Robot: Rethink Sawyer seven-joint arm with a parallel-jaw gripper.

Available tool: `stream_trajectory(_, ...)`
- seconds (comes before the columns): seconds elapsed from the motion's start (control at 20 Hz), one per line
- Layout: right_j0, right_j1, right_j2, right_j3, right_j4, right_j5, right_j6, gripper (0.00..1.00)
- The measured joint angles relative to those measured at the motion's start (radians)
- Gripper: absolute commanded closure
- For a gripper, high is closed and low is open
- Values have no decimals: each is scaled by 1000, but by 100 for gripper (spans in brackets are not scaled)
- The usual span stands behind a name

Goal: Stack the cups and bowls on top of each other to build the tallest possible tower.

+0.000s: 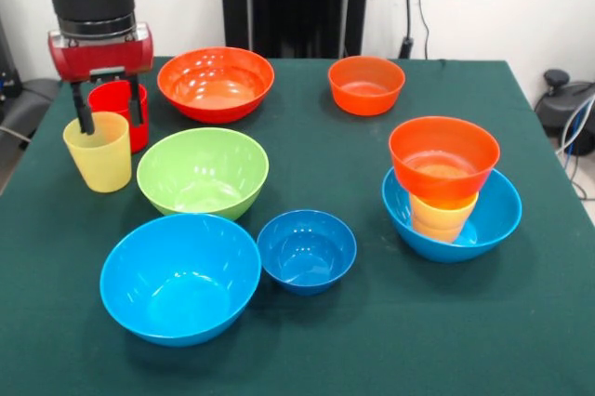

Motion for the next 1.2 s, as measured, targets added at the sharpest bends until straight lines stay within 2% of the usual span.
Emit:
stream_trajectory(0.35, -15, 69, 1, -6, 1, -1, -5, 0)
stream_trajectory(0.85, -15, 109, 10, -12, 0, 0, -5, 0)
stream_trajectory(0.9, -15, 125, 10, -12, 0, 0, -5, 100)
stream_trajectory(1.2, -17, 135, 11, -13, -9, 0, -6, 100)
